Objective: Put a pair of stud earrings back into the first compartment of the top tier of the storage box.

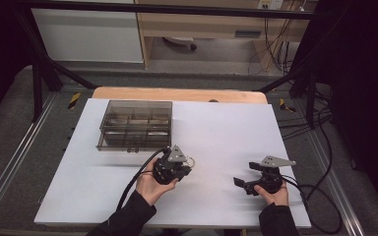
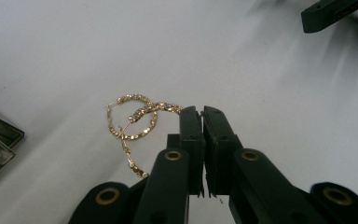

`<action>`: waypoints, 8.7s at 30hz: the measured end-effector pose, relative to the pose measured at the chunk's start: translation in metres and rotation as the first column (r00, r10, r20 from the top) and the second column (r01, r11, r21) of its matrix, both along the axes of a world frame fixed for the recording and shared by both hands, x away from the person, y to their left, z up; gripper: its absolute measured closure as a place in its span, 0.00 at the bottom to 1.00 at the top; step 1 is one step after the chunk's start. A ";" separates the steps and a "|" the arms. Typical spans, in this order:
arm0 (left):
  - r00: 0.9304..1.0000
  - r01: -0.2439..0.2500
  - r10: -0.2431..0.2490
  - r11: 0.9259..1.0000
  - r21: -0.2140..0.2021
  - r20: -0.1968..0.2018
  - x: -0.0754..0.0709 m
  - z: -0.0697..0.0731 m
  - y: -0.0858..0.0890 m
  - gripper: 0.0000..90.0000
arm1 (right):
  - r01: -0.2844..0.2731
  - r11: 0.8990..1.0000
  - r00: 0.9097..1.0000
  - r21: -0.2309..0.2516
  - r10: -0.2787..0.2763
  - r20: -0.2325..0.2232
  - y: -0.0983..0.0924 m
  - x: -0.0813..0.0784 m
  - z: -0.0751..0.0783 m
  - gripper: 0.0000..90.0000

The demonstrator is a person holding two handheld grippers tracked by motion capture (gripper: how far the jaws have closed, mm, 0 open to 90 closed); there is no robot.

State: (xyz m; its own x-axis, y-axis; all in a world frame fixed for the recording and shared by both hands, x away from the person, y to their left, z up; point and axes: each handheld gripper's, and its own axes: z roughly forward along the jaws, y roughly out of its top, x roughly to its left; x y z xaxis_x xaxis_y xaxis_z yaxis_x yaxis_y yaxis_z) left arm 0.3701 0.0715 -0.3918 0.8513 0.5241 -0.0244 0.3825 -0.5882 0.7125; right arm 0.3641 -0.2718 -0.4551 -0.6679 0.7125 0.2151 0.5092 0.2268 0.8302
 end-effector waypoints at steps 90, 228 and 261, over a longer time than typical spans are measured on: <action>0.970 -0.239 0.239 0.971 -0.020 0.044 0.026 0.071 0.140 0.97 | 0.002 1.000 1.000 -0.004 -0.002 -0.003 0.000 0.000 0.000 0.01; 0.990 -0.138 0.138 0.990 -0.006 0.041 -0.012 -0.003 0.085 0.09 | 0.000 1.000 1.000 -0.005 0.000 -0.002 0.000 0.000 0.000 0.01; 0.996 -0.091 0.091 0.996 0.009 0.013 0.005 -0.016 0.021 0.17 | -0.001 1.000 1.000 -0.006 0.001 -0.002 0.000 0.000 0.000 0.01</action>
State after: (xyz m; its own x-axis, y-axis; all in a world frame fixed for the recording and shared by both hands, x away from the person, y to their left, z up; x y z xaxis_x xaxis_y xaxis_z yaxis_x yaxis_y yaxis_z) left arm 0.3752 0.0925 -0.4079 0.8001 0.5999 -0.0084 0.4258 -0.5578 0.7124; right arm 0.3640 -0.2721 -0.4553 -0.6682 0.7131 0.2121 0.5106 0.2322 0.8279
